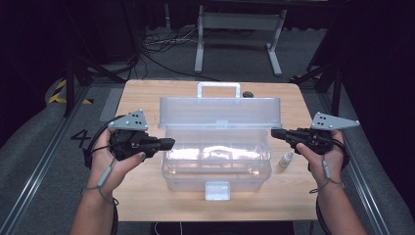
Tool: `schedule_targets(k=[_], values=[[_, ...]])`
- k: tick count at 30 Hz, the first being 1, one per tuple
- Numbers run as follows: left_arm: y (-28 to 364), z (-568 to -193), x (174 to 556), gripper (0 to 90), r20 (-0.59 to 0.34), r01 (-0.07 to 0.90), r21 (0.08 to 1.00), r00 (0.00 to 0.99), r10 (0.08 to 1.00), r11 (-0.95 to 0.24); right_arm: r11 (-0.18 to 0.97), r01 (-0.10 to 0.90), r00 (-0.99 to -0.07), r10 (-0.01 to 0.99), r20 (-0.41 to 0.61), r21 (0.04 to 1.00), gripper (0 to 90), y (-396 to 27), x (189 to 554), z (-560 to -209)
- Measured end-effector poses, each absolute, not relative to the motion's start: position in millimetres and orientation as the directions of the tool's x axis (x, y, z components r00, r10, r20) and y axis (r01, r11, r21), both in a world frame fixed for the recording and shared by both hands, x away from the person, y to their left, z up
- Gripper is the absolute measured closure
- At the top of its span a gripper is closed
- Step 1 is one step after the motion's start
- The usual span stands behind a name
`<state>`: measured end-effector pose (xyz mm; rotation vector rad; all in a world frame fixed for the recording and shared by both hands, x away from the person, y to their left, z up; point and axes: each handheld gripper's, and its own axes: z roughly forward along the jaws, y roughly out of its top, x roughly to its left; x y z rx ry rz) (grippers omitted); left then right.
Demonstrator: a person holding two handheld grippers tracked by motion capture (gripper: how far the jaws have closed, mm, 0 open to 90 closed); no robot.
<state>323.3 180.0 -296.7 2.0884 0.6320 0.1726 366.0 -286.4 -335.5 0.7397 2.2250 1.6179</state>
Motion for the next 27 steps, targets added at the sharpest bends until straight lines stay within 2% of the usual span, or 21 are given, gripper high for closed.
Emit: schedule_targets(k=[9, 19, 27], values=[[178, -314, 338, 90.0, -0.116, 0.392, 0.820, 0.826, 0.551, -0.416, 0.230, 0.229, -0.824, 0.563, 0.063, 0.946, 90.0, -286, 366, -336], [184, -320, 346, 90.0, -0.122, 0.388, 0.864, 0.781, 0.612, -0.322, 0.234, 0.229, -0.824, 0.563, 0.060, 0.945, 90.0, -287, 363, -339], [182, -322, 352, 90.0, -0.110, 0.386, 0.862, 0.776, 0.620, -0.330, 0.234, 0.230, -0.813, 0.579, 0.054, 0.945, 90.0, -293, 358, -341]])
